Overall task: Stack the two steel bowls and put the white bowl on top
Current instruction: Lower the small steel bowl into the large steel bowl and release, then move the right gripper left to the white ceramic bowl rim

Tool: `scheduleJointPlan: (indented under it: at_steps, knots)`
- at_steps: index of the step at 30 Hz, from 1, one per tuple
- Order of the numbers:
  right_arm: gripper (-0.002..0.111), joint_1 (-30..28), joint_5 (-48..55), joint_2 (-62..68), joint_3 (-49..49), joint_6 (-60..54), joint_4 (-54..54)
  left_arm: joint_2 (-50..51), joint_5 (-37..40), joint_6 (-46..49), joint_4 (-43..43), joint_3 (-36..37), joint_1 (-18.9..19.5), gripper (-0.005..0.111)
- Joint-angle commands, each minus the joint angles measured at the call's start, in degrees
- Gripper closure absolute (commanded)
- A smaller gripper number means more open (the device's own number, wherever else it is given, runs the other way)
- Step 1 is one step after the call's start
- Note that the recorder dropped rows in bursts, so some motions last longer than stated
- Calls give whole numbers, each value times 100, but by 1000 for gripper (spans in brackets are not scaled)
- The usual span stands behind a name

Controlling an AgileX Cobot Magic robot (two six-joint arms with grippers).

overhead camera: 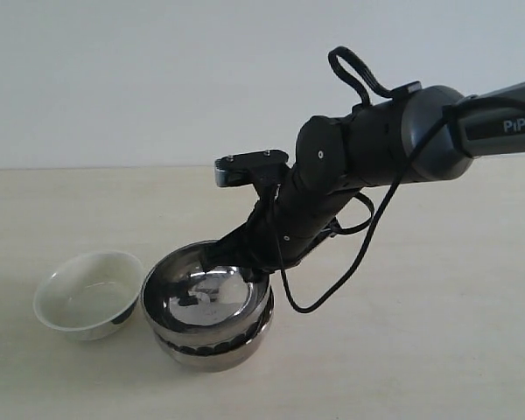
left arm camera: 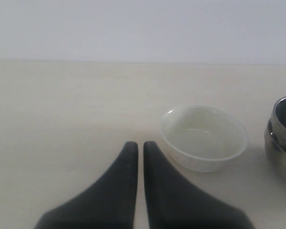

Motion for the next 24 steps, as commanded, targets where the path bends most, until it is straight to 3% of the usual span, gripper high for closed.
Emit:
scheduleJointPlan:
  at_steps: [1, 3, 24]
  knots:
    - [64, 14, -37, 3, -5, -61, 11, -18, -43, -27, 0, 17, -29, 103]
    - [55, 14, -24, 3, -5, -104, 11, -18, -43, -27, 0, 17, -29, 103]
    - [56, 14, -46, -775, -5, -255, -2, -18, -43, -27, 0, 17, -29, 103]
